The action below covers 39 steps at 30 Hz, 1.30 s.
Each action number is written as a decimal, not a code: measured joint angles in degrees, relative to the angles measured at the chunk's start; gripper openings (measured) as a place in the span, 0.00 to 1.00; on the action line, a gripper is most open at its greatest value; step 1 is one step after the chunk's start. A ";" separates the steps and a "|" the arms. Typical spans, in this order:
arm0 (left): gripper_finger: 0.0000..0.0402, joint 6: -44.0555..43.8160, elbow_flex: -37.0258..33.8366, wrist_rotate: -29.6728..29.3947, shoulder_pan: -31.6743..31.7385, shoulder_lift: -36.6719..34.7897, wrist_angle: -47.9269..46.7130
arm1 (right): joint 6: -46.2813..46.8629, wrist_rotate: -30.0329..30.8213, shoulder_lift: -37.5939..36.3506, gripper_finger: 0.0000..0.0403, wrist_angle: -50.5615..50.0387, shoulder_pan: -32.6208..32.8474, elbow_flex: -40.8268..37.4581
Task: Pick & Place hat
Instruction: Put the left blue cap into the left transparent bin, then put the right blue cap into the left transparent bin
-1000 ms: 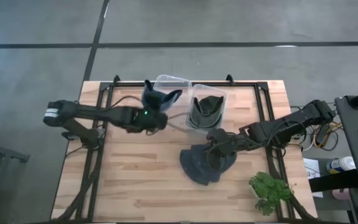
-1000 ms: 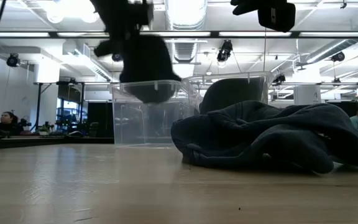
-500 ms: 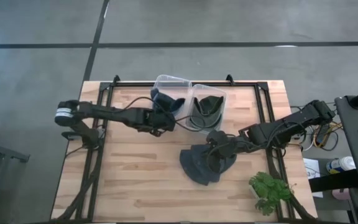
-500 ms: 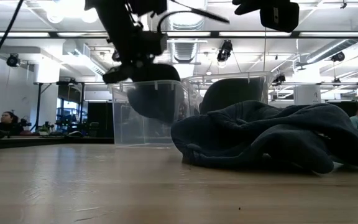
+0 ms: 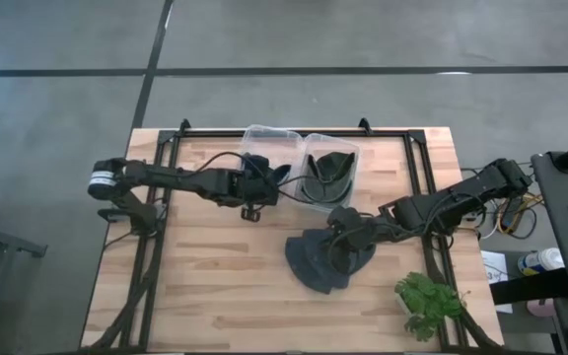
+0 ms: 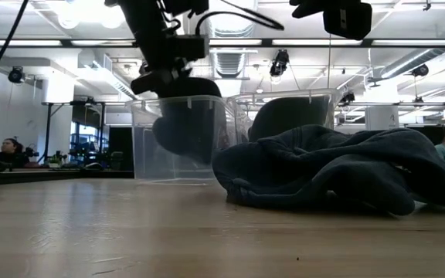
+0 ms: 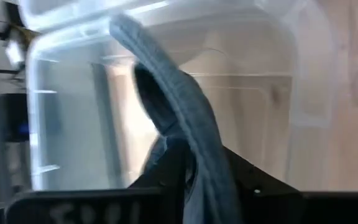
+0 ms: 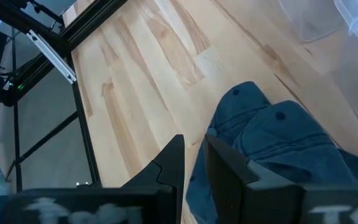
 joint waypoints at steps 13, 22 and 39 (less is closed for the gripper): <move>0.22 -5.73 0.06 -7.78 -6.64 -4.22 -1.39 | 0.27 -1.83 0.00 0.15 -0.28 0.00 0.00; 0.22 -15.36 0.06 -8.55 -10.83 -8.89 -8.52 | 2.73 -8.40 0.00 0.15 -4.06 0.08 0.00; 0.22 -48.96 -4.75 22.68 -24.40 -12.17 7.09 | 31.75 -2.94 -0.01 0.15 -24.77 2.10 -10.61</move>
